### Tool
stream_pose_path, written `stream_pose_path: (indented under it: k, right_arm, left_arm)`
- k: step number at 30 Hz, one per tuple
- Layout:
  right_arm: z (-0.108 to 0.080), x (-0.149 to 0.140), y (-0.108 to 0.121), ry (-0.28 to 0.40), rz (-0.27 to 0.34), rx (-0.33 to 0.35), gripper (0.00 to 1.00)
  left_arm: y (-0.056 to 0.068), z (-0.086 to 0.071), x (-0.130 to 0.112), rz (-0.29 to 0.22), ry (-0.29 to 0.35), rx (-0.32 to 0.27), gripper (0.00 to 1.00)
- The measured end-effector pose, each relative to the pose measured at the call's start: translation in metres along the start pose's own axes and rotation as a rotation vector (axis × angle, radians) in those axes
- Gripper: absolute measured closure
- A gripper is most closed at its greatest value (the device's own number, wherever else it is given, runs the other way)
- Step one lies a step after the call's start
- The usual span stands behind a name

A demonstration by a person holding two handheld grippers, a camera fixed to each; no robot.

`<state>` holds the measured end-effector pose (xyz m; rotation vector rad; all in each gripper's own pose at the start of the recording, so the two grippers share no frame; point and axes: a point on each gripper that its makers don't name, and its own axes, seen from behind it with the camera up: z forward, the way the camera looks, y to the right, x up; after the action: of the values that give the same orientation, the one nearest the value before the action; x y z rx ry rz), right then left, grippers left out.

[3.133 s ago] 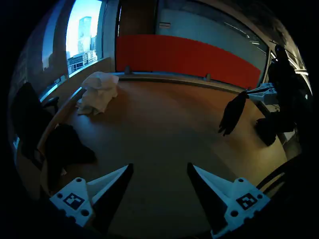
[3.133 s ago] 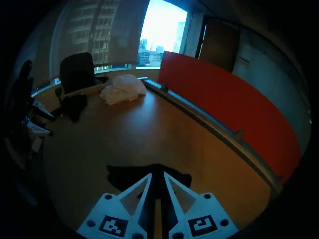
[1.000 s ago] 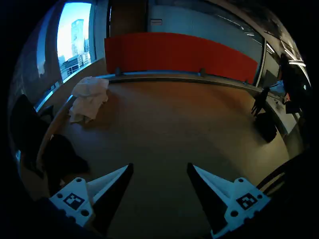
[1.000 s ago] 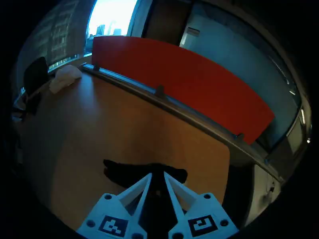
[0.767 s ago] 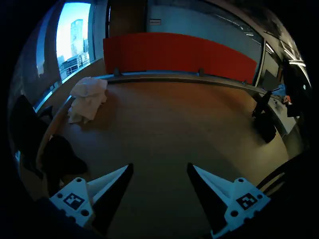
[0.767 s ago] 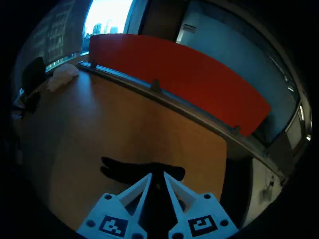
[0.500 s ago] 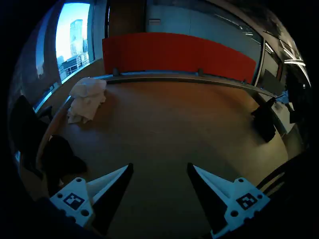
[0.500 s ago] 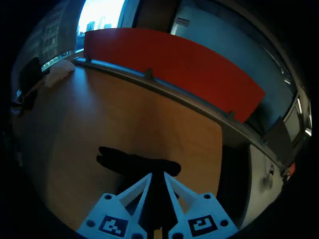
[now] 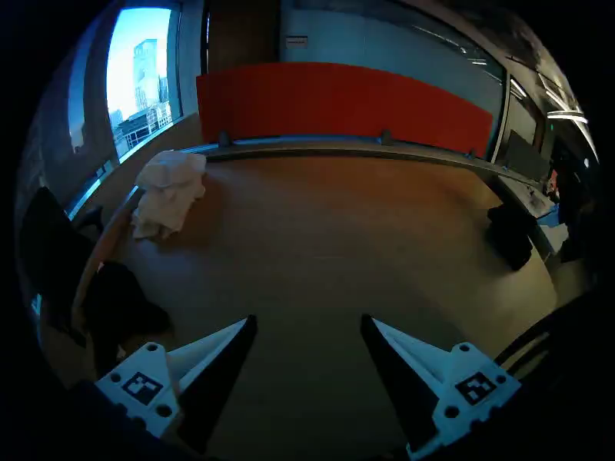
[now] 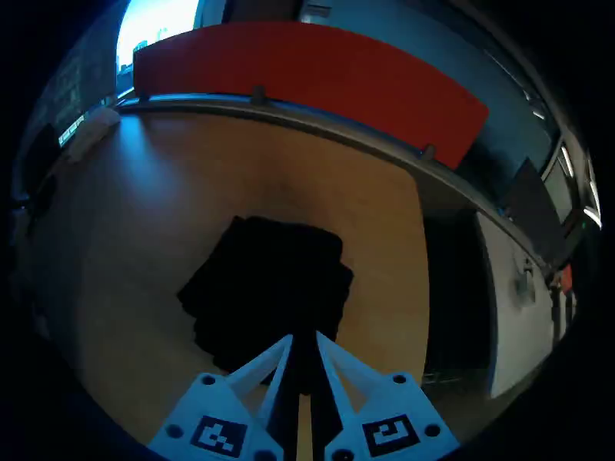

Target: Fold towel

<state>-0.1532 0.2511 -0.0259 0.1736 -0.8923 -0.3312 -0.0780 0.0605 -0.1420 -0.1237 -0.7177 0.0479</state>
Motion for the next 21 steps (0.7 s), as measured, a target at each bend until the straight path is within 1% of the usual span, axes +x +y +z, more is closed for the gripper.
stream_pose_path:
  k: [13, 21]
  right_arm:
    - [0.008, -0.034, 0.012, -0.041, 0.073, -0.038, 0.95]
    - [0.012, -0.049, 0.013, -0.067, 0.091, -0.048, 0.95]
  left_arm:
    - [0.001, 0.001, -0.002, 0.012, -0.009, 0.003, 0.0]
    - [-0.001, 0.001, 0.0, 0.012, -0.008, 0.005, 0.0]
